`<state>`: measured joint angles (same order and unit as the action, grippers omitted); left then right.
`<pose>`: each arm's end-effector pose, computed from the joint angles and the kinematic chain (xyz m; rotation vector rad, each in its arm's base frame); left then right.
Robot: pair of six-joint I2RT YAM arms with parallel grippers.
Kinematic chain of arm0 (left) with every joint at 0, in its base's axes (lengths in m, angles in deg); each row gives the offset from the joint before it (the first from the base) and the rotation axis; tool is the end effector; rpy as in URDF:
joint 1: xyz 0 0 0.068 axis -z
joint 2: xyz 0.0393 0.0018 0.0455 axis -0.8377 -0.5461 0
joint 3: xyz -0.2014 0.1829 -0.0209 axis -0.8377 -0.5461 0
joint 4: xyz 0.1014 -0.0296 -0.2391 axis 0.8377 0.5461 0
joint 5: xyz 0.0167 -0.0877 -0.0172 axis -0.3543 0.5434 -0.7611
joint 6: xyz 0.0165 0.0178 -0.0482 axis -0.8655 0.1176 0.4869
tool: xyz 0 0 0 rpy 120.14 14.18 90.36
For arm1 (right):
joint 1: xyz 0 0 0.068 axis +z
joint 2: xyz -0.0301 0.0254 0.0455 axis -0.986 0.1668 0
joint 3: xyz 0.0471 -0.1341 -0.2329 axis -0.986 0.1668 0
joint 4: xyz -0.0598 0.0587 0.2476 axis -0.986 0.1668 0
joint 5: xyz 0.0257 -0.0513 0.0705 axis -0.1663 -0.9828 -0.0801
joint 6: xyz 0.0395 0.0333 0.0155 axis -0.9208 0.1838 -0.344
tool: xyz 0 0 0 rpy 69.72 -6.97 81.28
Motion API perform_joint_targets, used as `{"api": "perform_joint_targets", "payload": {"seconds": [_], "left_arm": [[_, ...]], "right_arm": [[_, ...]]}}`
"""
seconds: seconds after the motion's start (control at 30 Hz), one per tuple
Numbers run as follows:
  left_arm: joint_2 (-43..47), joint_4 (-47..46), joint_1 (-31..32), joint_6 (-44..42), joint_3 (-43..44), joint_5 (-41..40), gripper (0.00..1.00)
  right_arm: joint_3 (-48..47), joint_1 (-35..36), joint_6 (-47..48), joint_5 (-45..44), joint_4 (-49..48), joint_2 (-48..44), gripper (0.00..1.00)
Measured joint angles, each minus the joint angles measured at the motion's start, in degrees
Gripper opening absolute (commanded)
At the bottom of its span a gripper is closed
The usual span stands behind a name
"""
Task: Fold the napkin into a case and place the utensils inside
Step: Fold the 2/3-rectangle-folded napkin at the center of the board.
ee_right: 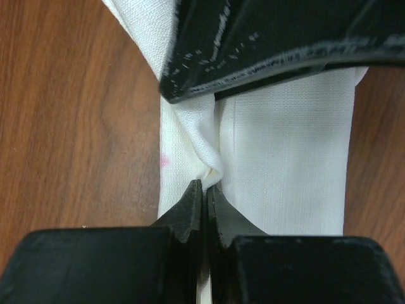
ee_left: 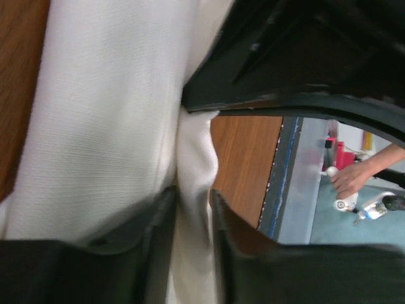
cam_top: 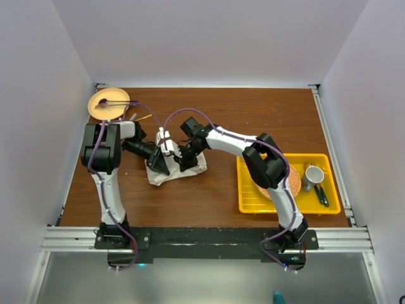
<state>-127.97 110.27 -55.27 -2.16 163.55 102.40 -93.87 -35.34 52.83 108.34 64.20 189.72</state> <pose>0.3299 -0.0407 0.1034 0.7522 2.5282 -1.6473 0.3132 0.3452 0.1565 -2.0222 1.5783 0.8676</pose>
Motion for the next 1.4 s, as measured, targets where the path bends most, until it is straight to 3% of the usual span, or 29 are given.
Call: {"api": "perform_joint_targets", "payload": {"seconds": [0.23,0.33,0.53,0.7,0.77,0.83,1.03,1.13,1.4], "left_arm": [[12.3,-1.2,-0.4,-0.9,1.3,2.4,0.59],[20.9,-6.4,-2.0,1.1,-1.2,1.2,0.63],[46.2,-20.6,-4.1,1.8,-17.7,-8.2,0.67],[59.3,-27.1,-1.4,-2.4,-29.9,-16.0,0.69],[62.1,-29.5,0.9,-3.8,-34.0,-19.0,0.85],[65.2,-31.6,4.0,-5.1,-38.2,-21.9,0.86],[69.5,-36.6,9.6,-6.6,-45.0,-28.0,0.84],[69.5,-39.6,11.4,-6.7,-46.6,-30.5,0.75],[66.2,-47.6,18.8,-6.5,-49.1,-36.9,0.64]], "right_arm": [[-3.6,-2.0,-0.6,2.2,5.1,2.1,0.00],[-5.2,-2.4,-1.1,3.5,6.8,3.2,0.00],[-8.0,-3.3,-2.1,5.8,9.5,5.2,0.00],[-10.4,-3.8,-2.8,7.3,11.7,6.9,0.00],[-11.3,-4.0,-3.3,7.9,12.5,7.6,0.00],[-12.2,-4.3,-3.9,8.7,13.2,8.3,0.00],[-13.5,-4.7,-5.4,9.6,14.3,9.2,0.00],[-13.7,-4.8,-5.9,10.1,14.4,9.5,0.00],[-14.0,-5.0,-6.8,10.7,14.6,9.8,0.00]]}}
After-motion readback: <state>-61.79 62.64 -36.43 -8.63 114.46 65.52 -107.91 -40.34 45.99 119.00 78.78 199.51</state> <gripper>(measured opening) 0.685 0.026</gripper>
